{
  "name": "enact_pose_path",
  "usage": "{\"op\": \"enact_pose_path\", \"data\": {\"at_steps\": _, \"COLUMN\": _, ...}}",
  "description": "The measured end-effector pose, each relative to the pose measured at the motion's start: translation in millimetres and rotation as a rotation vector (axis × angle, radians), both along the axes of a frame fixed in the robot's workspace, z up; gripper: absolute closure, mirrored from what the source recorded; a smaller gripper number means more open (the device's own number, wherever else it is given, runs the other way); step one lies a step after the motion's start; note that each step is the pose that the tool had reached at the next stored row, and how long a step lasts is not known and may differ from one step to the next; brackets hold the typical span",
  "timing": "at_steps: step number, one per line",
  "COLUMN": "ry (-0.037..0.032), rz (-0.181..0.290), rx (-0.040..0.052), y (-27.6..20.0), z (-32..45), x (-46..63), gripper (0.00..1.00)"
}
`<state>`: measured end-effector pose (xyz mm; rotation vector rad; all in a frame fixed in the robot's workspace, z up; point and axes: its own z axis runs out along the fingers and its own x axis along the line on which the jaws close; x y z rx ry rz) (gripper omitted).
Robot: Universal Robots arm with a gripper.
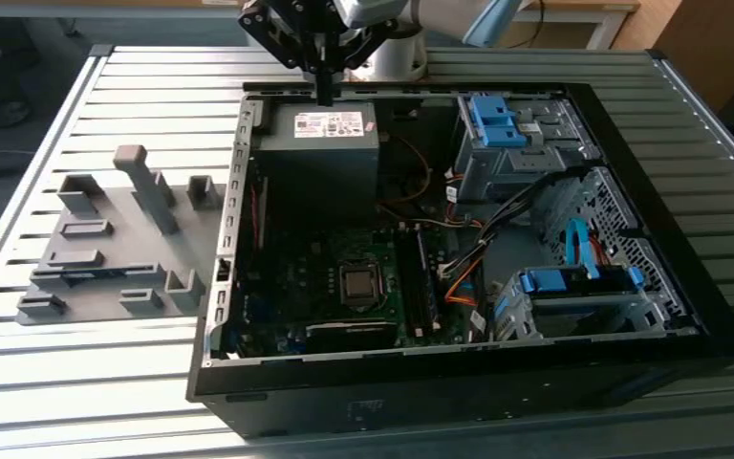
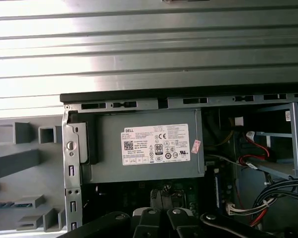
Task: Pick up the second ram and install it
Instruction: 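Reach for the second ram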
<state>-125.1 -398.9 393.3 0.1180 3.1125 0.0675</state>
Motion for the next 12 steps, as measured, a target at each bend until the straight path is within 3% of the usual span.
{"op": "enact_pose_path", "data": {"at_steps": 12, "ry": 0.0000, "rz": 0.000, "rx": 0.0001, "y": 0.0, "z": 0.0, "x": -6.4, "gripper": 0.89}}
